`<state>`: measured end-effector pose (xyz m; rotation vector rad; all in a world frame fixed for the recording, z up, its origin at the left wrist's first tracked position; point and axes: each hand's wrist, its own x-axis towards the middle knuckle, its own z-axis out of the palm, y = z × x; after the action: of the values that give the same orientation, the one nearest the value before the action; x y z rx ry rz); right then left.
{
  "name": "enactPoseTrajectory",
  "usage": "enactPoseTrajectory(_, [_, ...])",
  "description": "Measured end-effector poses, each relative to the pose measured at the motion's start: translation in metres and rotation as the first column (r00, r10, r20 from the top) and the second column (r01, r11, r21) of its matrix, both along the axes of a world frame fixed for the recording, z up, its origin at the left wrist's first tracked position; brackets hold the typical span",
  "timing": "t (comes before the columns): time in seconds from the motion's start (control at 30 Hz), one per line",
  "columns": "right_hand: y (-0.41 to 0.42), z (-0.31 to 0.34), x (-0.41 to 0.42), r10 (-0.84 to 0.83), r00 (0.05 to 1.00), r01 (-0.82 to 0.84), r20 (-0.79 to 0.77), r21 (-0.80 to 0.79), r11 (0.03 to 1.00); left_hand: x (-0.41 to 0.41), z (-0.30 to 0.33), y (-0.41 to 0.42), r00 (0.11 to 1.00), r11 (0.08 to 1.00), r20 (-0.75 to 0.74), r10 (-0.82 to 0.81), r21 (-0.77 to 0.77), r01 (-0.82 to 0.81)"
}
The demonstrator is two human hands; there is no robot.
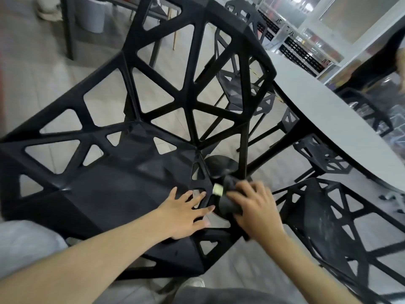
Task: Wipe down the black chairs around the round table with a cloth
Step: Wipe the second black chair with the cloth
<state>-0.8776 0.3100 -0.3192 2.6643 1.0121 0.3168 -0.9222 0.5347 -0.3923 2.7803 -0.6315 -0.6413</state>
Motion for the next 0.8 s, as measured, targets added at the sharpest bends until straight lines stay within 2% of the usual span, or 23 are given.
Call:
enactPoseTrajectory(0.13, [-0.022,-0.011,-0.028,0.139,0.987,-0.148,-0.075,-0.120,0.982,-0.001,0.003,-0.004,1.000,1.000,-0.016,0.017,0.001,-0.017])
enactPoseTrajectory(0.3, [0.026,0.017,0.049,0.072,0.994,-0.060,0.081,-0.143,0.988,-0.004,0.005,-0.002,0.999,0.999,-0.021,0.029,-0.019,-0.029])
enactPoseTrajectory(0.37, [0.038,0.028,0.080,0.020,0.992,-0.009,0.124,-0.083,0.997,-0.003,0.006,-0.001,1.000,1.000,-0.020,0.021,-0.022,-0.021])
enactPoseTrajectory(0.43, [0.048,0.038,0.107,-0.067,0.988,0.062,0.141,0.043,0.997,-0.003,0.007,-0.001,1.000,1.000,-0.014,0.015,-0.023,-0.016])
enactPoseTrajectory(0.53, [0.052,0.038,0.110,-0.125,0.989,0.108,0.083,0.184,0.977,0.000,0.009,0.001,1.000,1.000,-0.020,0.001,-0.020,-0.001])
enactPoseTrajectory(0.6, [0.038,0.032,0.093,-0.049,0.998,0.041,0.049,0.153,0.987,0.002,0.012,0.002,0.999,1.000,-0.030,-0.012,-0.016,0.011])
enactPoseTrajectory(0.7, [0.010,0.028,0.077,0.176,0.984,-0.177,0.023,0.030,0.984,0.005,0.015,0.001,0.998,1.000,-0.058,-0.025,-0.004,0.025])
enactPoseTrajectory(0.8, [0.020,0.038,0.108,0.197,0.979,-0.197,0.058,0.000,0.980,0.005,0.015,0.001,0.997,1.000,-0.075,-0.016,-0.012,0.015])
